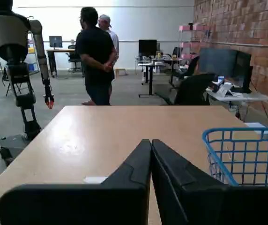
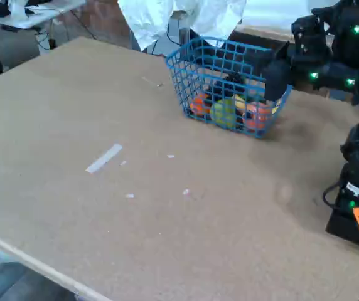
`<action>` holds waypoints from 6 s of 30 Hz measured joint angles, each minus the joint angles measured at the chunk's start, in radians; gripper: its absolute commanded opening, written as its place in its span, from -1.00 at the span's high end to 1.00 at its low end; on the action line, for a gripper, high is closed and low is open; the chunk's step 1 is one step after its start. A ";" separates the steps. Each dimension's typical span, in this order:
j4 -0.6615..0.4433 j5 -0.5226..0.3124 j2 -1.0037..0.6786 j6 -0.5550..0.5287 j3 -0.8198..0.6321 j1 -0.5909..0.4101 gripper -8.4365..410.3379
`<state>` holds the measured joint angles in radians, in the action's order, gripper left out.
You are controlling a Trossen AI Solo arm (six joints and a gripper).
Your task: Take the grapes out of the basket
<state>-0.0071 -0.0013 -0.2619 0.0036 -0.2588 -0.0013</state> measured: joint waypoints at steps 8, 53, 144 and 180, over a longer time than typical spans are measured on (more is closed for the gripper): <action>-0.002 0.000 0.000 0.001 0.000 0.000 0.96; 0.060 -0.233 -0.050 0.107 -0.241 0.001 -0.19; -0.302 -0.121 -1.545 -0.564 -1.040 -0.541 -0.36; -0.042 -0.146 -1.544 -0.470 -0.809 -0.536 -0.36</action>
<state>-0.0490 -0.1474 -1.8061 -0.4660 -1.0683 -0.5369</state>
